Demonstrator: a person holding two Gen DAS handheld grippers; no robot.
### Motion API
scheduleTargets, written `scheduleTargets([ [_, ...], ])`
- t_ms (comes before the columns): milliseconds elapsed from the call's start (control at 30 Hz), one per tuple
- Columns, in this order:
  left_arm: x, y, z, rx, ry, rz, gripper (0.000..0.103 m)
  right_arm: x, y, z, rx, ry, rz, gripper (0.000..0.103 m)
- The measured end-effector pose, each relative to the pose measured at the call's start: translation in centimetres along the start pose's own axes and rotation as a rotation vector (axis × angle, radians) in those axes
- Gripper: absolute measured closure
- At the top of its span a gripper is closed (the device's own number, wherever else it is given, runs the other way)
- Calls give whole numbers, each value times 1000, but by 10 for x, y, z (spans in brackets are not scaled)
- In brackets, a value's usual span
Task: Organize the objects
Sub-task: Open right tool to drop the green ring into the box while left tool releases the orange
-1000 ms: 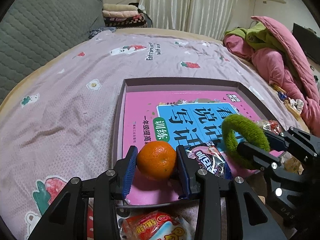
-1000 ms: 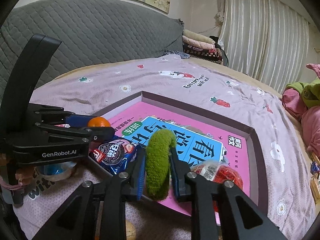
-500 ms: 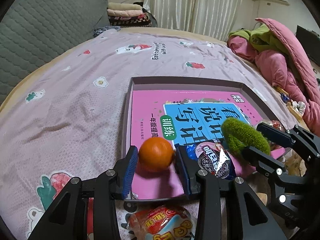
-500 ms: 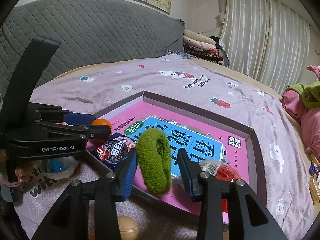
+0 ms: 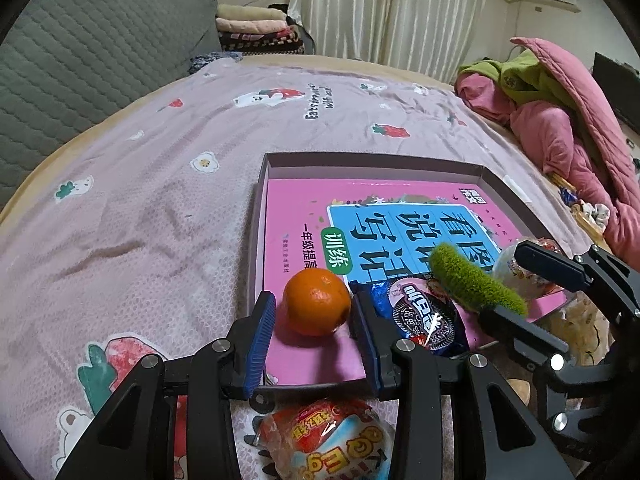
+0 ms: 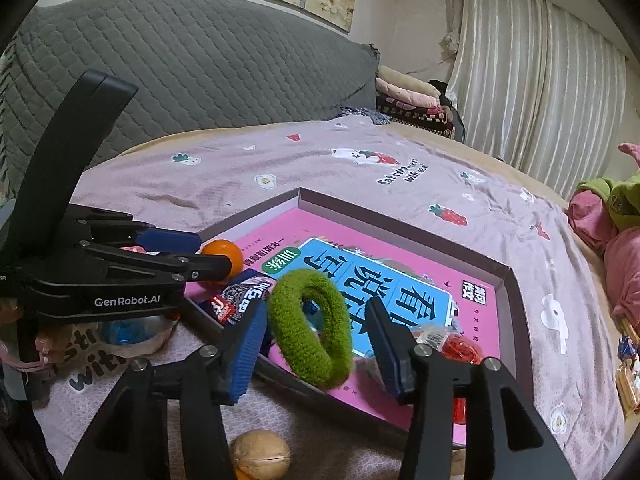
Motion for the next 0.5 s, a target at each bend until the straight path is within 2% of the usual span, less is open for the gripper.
scheduleTargets([
  [500, 7, -15, -2, -4, -8, -24, 62, 9, -12, 2, -6, -8, -39, 47],
])
Point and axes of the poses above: each gripper's, at about its wrist camera, not at the fingertips, and y roughly the way its jaws point, z to its left, x to its top, the point moved 6 cm from there along y, roughly the way its jaws point, and after that the axes turned 13 degrees about -z, right-handed, at the moved point
